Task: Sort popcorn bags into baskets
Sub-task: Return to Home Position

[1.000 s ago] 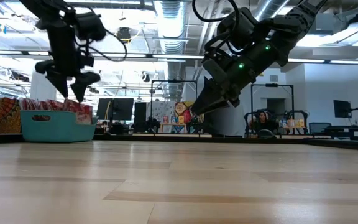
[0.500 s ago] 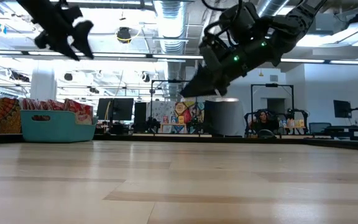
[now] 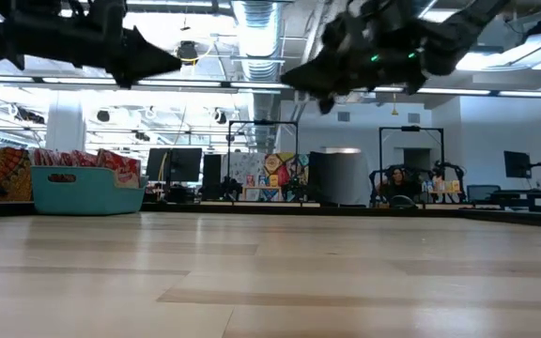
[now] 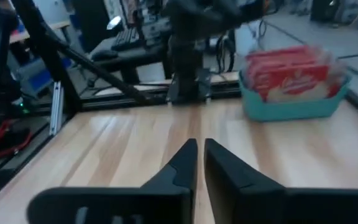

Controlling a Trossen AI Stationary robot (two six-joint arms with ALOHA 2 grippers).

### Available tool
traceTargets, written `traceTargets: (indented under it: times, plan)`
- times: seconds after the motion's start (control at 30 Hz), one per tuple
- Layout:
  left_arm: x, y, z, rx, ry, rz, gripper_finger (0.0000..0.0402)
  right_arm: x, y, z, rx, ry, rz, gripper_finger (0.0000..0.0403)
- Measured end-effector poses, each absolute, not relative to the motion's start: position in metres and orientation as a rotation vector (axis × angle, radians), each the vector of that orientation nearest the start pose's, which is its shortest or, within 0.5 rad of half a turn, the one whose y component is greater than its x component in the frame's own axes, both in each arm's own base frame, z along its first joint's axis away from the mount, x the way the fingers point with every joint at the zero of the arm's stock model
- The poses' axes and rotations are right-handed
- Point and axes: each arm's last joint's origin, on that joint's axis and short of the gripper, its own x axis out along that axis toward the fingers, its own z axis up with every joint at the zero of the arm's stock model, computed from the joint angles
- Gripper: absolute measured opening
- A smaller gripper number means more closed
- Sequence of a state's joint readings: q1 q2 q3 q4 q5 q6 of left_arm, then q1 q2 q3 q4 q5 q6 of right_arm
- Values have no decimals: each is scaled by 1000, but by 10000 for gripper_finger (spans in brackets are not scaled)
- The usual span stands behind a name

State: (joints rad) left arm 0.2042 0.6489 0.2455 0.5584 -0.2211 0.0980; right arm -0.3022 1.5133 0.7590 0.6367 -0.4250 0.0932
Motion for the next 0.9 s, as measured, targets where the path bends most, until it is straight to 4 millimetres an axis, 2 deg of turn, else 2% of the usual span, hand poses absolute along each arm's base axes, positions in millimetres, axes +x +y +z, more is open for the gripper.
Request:
traceTargets:
  times: [0.17, 0.3, 0.4, 0.53, 0.73, 0.9]
  plan:
    - [134, 27, 258, 163, -197, 386, 12, 261, -69, 262, 71, 1, 46, 10]
    - [111, 20, 268, 166, -204, 353, 6, 222, -55, 272, 64, -17, -17, 14]
    - [99, 17, 263, 142, -213, 342, 8, 193, -48, 279, 61, -39, -59, 26]
    - [100, 16, 235, 78, -180, 331, 2, 159, -39, 284, 34, -86, -62, 27]
    - [106, 17, 201, 50, -163, 340, 2, 119, -28, 267, -47, -135, -100, 8]
    - [106, 18, 195, 72, -123, 353, 0, 102, -24, 241, -45, -172, -99, 15]
